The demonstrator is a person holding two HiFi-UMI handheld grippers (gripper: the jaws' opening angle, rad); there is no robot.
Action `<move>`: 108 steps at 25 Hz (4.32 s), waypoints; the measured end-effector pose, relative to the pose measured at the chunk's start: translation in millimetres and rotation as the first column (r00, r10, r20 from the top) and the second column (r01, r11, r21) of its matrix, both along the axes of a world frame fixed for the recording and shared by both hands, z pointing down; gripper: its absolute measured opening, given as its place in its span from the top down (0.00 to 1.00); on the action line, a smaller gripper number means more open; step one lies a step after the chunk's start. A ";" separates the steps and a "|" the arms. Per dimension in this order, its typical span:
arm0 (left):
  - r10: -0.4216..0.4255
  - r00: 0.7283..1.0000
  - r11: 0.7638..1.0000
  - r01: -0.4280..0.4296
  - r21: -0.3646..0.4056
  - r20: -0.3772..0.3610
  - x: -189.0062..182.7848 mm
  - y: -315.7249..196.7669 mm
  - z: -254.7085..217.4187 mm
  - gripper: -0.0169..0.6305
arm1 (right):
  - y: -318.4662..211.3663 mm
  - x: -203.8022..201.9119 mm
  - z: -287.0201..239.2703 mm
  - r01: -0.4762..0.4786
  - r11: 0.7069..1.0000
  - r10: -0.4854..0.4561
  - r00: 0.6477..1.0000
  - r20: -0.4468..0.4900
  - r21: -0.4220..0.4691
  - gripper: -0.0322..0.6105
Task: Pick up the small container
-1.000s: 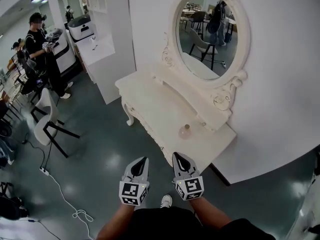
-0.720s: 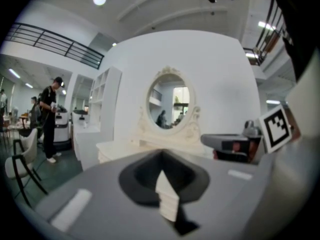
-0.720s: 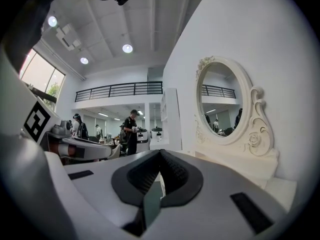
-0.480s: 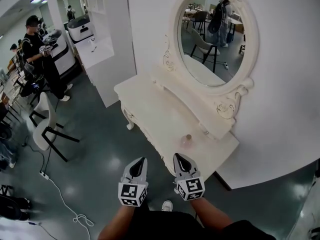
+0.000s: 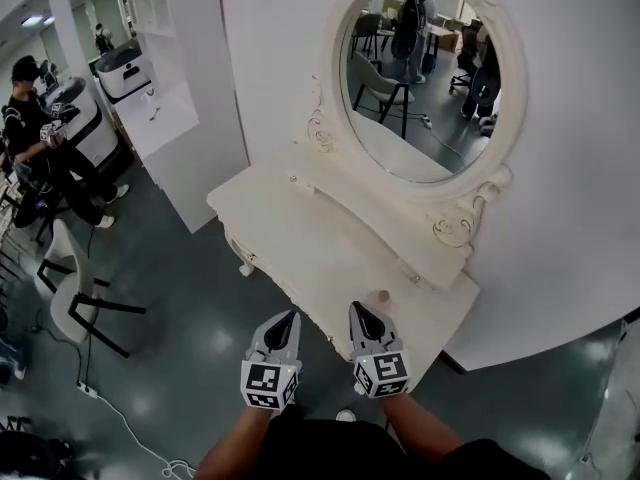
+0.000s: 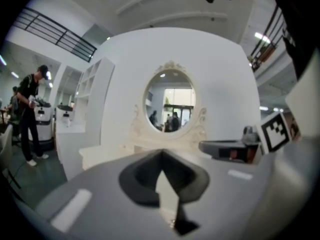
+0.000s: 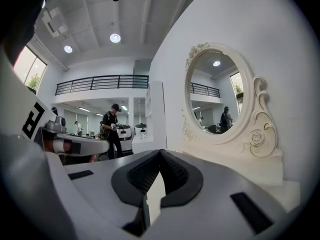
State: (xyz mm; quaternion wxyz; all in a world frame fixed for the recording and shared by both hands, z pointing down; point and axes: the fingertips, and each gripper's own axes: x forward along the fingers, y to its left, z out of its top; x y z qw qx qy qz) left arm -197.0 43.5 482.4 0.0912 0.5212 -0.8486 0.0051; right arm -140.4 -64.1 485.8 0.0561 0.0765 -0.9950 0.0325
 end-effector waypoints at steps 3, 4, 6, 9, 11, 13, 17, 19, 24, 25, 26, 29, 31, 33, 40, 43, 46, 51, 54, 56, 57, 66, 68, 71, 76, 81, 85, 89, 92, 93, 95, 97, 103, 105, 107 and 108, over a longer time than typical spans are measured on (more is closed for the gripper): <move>0.040 0.999 0.999 -0.040 0.025 -0.014 -22.5 -6.7 -6.3 0.96 | 0.4 -18.2 -12.6 -0.033 0.999 0.033 0.999 0.013 0.014 0.94; 0.052 0.999 0.998 -0.052 0.024 -0.010 -29.8 -9.0 -7.1 0.96 | 0.5 -24.1 -14.9 -0.042 0.999 0.042 0.999 0.015 0.019 0.94; 0.076 0.997 0.997 -0.076 0.021 -0.011 -41.5 -12.8 -6.8 0.96 | 0.8 -33.1 -18.0 -0.066 0.997 0.066 0.998 0.015 0.026 0.94; 0.114 0.993 0.993 -0.113 0.029 -0.022 -53.1 -16.0 -7.4 0.96 | 2.2 -41.1 -21.6 -0.108 0.994 0.108 0.994 0.015 0.034 0.94; 0.144 0.989 0.989 -0.144 0.032 -0.021 -58.8 -17.2 -8.1 0.96 | 4.1 -46.0 -22.9 -0.137 0.990 0.136 0.991 0.018 0.035 0.94; 0.176 0.984 0.984 -0.175 0.032 -0.020 -63.5 -16.7 -8.4 0.96 | 8.0 -49.4 -23.7 -0.164 0.986 0.163 0.986 0.020 0.038 0.94; 0.234 0.972 0.972 -0.234 0.033 -0.016 -69.5 -18.4 -7.7 0.96 | 11.8 -49.7 -22.1 -0.222 0.974 0.221 0.975 0.015 0.043 0.94; 0.259 0.966 0.965 -0.258 0.037 -0.015 -70.2 -21.2 -6.7 0.96 | 10.2 -46.4 -18.9 -0.255 0.966 0.255 0.967 0.005 0.048 0.94; 0.317 0.948 0.948 -0.316 0.039 -0.028 -64.7 -33.5 -0.5 0.96 | 4.9 -31.9 -11.6 -0.317 0.947 0.318 0.948 -0.023 0.054 0.94; 0.328 0.944 0.944 -0.326 0.041 -0.033 -62.4 -37.3 0.3 0.96 | 2.5 -28.0 -11.0 -0.328 0.943 0.330 0.944 -0.028 0.055 0.94; 0.338 0.940 0.941 -0.336 0.042 -0.037 -60.1 -41.6 1.1 0.96 | -0.7 -24.1 -10.7 -0.340 0.939 0.342 0.939 -0.031 0.057 0.94; 0.369 0.929 0.929 -0.368 0.036 -0.038 -53.4 -59.3 4.1 0.96 | -14.3 -11.6 -9.9 -0.373 0.926 0.376 0.926 -0.032 0.059 0.94; 0.389 0.921 0.921 -0.388 0.031 -0.032 -49.6 -73.3 6.1 0.96 | -26.1 -1.8 -8.3 -0.397 0.916 0.399 0.916 -0.029 0.057 0.94; 0.403 0.915 0.915 -0.402 0.021 -0.028 -47.0 -87.4 8.1 0.96 | -40.1 8.1 -7.2 -0.419 0.906 0.421 0.907 -0.024 0.057 0.94; 0.444 0.896 0.896 -0.444 -0.013 -0.019 -35.5 -137.6 12.6 0.96 | -94.2 43.4 -3.0 -0.498 0.866 0.499 0.867 -0.010 0.039 0.94; 0.461 0.887 0.886 -0.462 -0.041 -0.012 -29.8 -158.3 17.7 0.96 | -112.8 55.3 2.1 -0.523 0.852 0.524 0.852 -0.012 0.028 0.94; 0.483 0.875 0.873 -0.483 -0.075 -0.014 -23.3 -174.9 26.3 0.96 | -127.8 63.4 9.6 -0.540 0.842 0.540 0.841 -0.020 0.013 0.94; 0.507 0.861 0.854 -0.507 -0.114 -0.027 -13.6 -194.4 39.0 0.96 | -145.8 72.0 16.2 -0.542 0.840 0.542 0.839 -0.039 0.013 0.94; 0.543 0.840 0.830 -0.541 -0.134 -0.025 -8.1 -207.1 43.3 0.96 | -153.5 74.8 22.6 -0.561 0.828 0.561 0.826 -0.052 0.007 0.94; 0.578 0.815 0.806 -0.575 -0.141 -0.024 -3.8 -214.1 44.7 0.96 | -156.2 74.1 27.0 -0.581 0.814 0.580 0.812 -0.060 0.001 0.94; 0.595 0.804 0.793 -0.591 -0.145 -0.023 -2.3 -216.5 45.8 0.96 | -156.6 72.9 28.7 -0.592 0.806 0.591 0.804 -0.063 -0.001 0.94; 0.712 0.699 0.685 -0.713 -0.150 -0.069 8.6 -218.5 63.3 0.96 | -145.3 65.8 36.1 -0.683 0.731 0.680 0.729 -0.080 -0.010 0.94; 0.730 0.678 0.664 -0.733 -0.150 -0.085 13.1 -216.5 69.0 0.96 | -142.2 67.2 39.2 -0.695 0.719 0.692 0.717 -0.090 -0.009 0.94; 0.737 0.664 0.646 -0.747 -0.157 -0.122 18.8 -213.3 78.2 0.96 | -139.3 71.0 44.3 -0.704 0.710 0.700 0.707 -0.105 -0.007 0.94; 0.780 0.615 0.586 -0.782 -0.214 -0.112 36.1 -208.2 93.5 0.71 | -132.0 73.9 54.4 -0.710 0.704 0.702 0.700 -0.131 -0.025 0.94; 0.803 0.582 0.536 -0.799 -0.273 -0.124 52.9 -207.5 115.9 0.38 | -128.1 72.0 66.4 -0.702 0.711 0.691 0.708 -0.146 -0.038 0.94; 0.811 0.559 0.485 -0.807 -0.337 -0.172 65.1 -199.9 150.1 0.27 | -123.7 75.2 82.5 -0.704 0.708 0.687 0.706 -0.175 -0.059 0.94; 0.836 0.523 0.419 -0.805 -0.421 -0.166 70.5 -203.4 181.9 0.25 | -125.3 72.0 93.1 -0.690 0.720 0.670 0.718 -0.191 -0.068 0.94; 0.840 0.517 0.406 -0.798 -0.446 -0.161 72.8 -210.4 194.0 0.25 | -126.6 73.4 102.0 -0.688 0.722 0.664 0.719 -0.204 -0.073 0.94; 0.839 0.519 0.405 -0.796 -0.450 -0.162 73.5 -213.5 196.2 0.25 | -127.9 74.1 104.6 -0.687 0.722 0.663 0.719 -0.207 -0.075 0.94; 0.837 0.519 0.398 -0.795 -0.457 -0.173 75.5 -218.7 200.3 0.25 | -129.6 75.2 109.7 -0.685 0.724 0.658 0.721 -0.217 -0.080 0.94; 0.836 0.514 0.384 -0.798 -0.464 -0.192 78.0 -222.7 205.6 0.25 | -130.6 76.4 113.7 -0.682 0.727 0.654 0.723 -0.224 -0.082 0.94; 0.836 0.504 0.348 -0.792 -0.502 -0.216 85.4 -232.8 218.2 0.25 | -138.4 85.5 116.6 -0.684 0.726 0.657 0.719 -0.226 -0.071 0.94; 0.827 0.517 0.352 -0.781 -0.516 -0.219 86.6 -235.8 223.0 0.25 | -141.9 90.2 118.3 -0.688 0.722 0.659 0.716 -0.231 -0.074 0.94; 0.819 0.529 0.353 -0.770 -0.532 -0.222 87.7 -239.0 227.9 0.26 | -145.5 94.5 119.0 -0.689 0.721 0.659 0.715 -0.234 -0.075 0.94; 0.818 0.530 0.350 -0.766 -0.539 -0.223 89.4 -241.2 230.0 0.26 | -147.8 97.4 118.8 -0.691 0.719 0.661 0.713 -0.235 -0.072 0.94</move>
